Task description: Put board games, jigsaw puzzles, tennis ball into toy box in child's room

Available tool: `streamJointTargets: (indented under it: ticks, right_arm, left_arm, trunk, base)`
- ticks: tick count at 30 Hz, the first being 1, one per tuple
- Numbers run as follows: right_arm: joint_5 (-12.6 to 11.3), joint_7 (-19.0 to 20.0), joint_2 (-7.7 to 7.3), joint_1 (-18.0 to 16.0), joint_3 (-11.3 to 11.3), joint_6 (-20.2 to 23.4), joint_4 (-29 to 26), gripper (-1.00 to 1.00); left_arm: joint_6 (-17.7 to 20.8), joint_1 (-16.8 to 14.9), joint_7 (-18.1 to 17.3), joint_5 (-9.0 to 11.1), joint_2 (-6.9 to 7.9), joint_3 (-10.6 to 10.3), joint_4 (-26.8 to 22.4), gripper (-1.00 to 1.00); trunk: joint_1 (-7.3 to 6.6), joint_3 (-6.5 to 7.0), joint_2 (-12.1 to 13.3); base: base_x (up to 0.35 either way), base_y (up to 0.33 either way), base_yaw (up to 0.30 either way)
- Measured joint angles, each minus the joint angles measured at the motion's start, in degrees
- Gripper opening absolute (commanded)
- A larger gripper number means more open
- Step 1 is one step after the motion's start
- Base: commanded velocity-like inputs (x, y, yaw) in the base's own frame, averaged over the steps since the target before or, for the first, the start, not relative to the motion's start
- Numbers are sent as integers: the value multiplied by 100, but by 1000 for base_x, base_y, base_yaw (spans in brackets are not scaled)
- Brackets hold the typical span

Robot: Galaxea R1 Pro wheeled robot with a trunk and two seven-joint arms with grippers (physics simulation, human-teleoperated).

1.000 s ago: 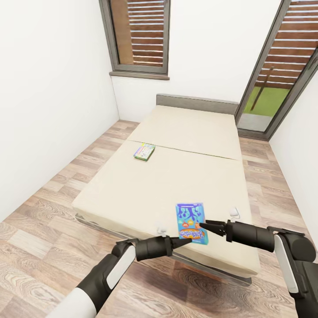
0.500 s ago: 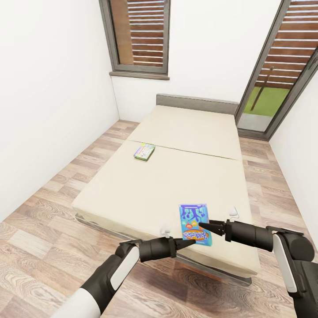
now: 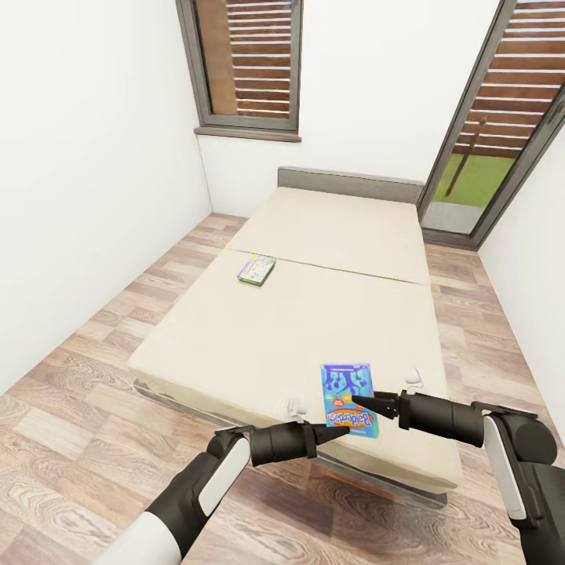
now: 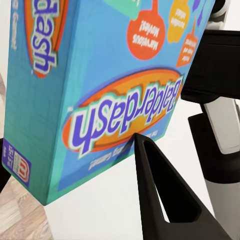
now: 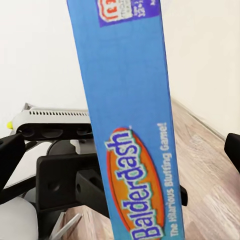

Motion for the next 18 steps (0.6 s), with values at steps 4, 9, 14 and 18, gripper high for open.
streamJointTargets:
  ticks: [4,9,14,18]
  right_arm:
    - [1,-1,4,0,3,0,0,100]
    - [1,-2,6,0,15,0,0,-100]
    - [93,2,6,-1,52,-80,2,-100]
    - [34,9,3,-1,68,-43,1,-100]
  left_arm:
    - [0,2,7,-4,-3,2,0,-100]
    - [0,4,12,-1,-4,3,1,-100]
    - [10,4,13,11,-4,4,-1,-100]
    - [-16,4,14,-18,-5,13,3,-100]
  trunk:
    - [0,0,0]
    - [0,0,0]
    - [0,0,0]
    - [0,0,0]
  base:
    - [0,0,0]
    - [0,0,0]
    - [0,0,0]
    - [0,0,0]
